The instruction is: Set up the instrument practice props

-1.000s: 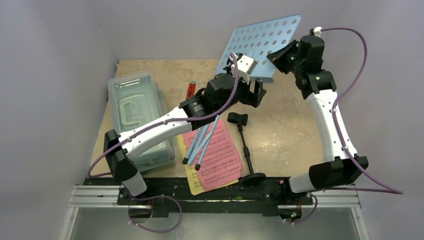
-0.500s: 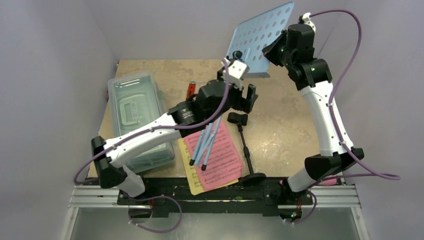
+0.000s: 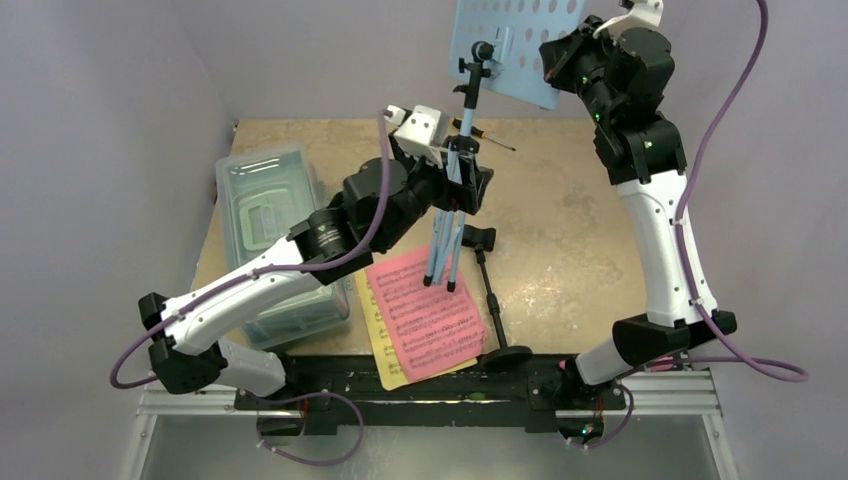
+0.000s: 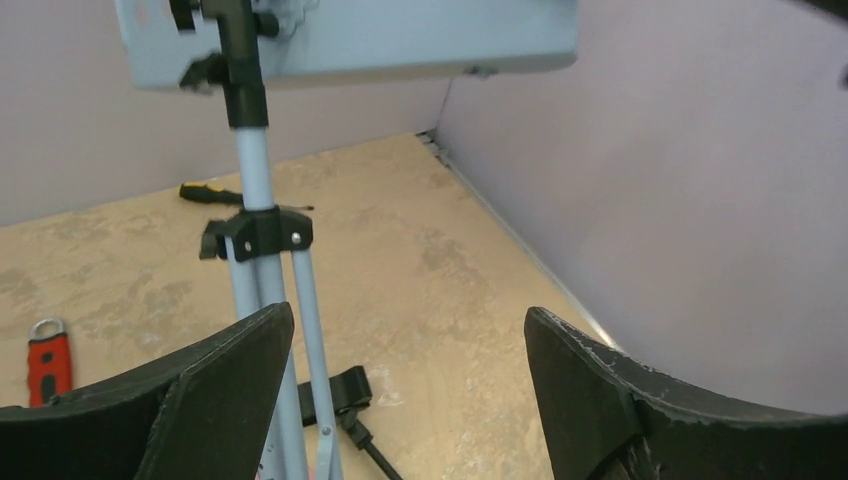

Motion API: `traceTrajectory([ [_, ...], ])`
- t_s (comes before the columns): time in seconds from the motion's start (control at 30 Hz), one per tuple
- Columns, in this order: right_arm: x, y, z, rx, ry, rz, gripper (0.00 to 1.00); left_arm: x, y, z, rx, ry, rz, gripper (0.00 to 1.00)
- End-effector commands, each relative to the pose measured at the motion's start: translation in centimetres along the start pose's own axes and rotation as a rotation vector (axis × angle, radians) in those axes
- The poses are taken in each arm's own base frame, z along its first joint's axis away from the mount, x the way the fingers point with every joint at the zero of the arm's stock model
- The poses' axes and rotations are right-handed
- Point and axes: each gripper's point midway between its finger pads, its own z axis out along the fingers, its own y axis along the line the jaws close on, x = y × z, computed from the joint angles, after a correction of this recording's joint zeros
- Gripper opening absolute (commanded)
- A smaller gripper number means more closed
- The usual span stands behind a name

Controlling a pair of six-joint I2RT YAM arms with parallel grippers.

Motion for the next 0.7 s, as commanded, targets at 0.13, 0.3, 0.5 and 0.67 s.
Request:
traceTrajectory([
  [0.13,-19.5,11.3,-10.7,-0.520,-0.692,0.130,0.00,4.1,8.4,4.0,-0.255,0.025,-0.091,0.86],
  [0.3,-19.5,11.3,-11.2,-0.552,-0.780,0.082,0.00,3.5,10.8,4.9,-0.266,-0.039,-0.117,0.86],
  [0.5,-19.4,11.6,-12.7,-0.628,-0.917,0.035,0.00,1.3,10.6,6.1,-0.239,-0.131,-0.079,0.87],
  [0.67,-20.0,11.7,-12.1,-0.625,-0.985,-0.011,0.00,-0.2,12.7,6.9,-0.303,-0.170,-0.083,0.87],
])
